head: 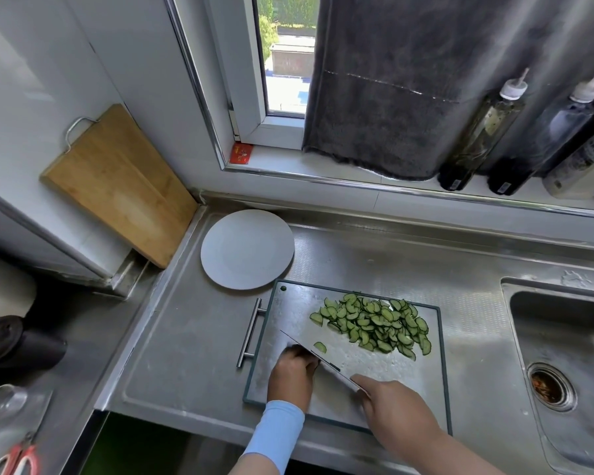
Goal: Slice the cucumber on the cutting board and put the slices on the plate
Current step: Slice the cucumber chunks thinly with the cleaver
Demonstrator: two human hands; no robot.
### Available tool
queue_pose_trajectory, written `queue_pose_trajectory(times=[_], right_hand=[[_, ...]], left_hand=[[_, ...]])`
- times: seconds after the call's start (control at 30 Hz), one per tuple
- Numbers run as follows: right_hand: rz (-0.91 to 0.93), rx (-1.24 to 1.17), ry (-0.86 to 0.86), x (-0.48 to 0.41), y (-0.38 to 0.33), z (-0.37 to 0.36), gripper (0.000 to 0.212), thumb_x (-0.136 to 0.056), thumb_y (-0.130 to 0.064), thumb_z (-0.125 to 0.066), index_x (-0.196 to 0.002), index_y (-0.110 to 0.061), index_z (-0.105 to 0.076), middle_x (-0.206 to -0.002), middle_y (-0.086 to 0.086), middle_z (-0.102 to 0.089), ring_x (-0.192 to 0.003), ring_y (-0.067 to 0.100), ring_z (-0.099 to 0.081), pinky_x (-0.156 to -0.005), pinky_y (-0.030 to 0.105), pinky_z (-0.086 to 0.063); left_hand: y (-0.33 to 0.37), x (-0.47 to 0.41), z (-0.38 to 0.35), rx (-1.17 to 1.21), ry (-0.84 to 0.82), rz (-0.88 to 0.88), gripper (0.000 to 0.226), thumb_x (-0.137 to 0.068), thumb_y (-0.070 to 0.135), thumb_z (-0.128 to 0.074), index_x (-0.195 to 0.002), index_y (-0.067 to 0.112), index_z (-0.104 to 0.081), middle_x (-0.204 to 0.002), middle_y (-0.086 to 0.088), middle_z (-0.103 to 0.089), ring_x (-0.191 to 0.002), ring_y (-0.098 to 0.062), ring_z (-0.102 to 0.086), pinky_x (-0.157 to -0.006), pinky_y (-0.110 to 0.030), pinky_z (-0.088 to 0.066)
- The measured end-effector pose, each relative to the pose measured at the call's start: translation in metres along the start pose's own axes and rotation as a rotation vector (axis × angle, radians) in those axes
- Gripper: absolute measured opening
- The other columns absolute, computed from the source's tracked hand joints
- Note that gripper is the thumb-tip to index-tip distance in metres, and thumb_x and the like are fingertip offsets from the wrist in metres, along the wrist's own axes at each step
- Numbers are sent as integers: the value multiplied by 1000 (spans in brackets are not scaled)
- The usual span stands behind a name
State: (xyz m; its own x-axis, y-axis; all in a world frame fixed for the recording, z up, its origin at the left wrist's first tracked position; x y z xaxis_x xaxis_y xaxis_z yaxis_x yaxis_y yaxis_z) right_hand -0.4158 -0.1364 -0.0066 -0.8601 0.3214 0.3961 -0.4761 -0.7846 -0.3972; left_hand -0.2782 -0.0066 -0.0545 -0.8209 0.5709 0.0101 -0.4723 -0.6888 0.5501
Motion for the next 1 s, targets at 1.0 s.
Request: queue_pose_trajectory(times=[1.0], right_hand=[[6,-27,-56,-21,-20,1,26,-96,-25,-40,-117,-31,-55,-95,2,-70,-88,29,-62,-70,38,-52]], left_hand=[[-9,5,-5,43,26,69,19,-66,7,-83,-72,23,-76,-77,-1,-67,-68,-22,-64,-58,-21,-49]])
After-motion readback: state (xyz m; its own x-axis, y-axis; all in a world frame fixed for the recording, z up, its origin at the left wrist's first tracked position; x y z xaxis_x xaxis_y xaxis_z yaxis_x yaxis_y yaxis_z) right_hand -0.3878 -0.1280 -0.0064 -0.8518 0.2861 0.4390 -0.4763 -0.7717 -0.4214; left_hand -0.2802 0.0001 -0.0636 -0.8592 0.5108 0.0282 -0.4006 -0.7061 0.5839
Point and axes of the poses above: each hand's wrist, its own x-axis away from the middle knuckle, its own z-axis out of the back of the hand, y = z × x, the point moved 3 cm from there along -x, towards the middle knuckle
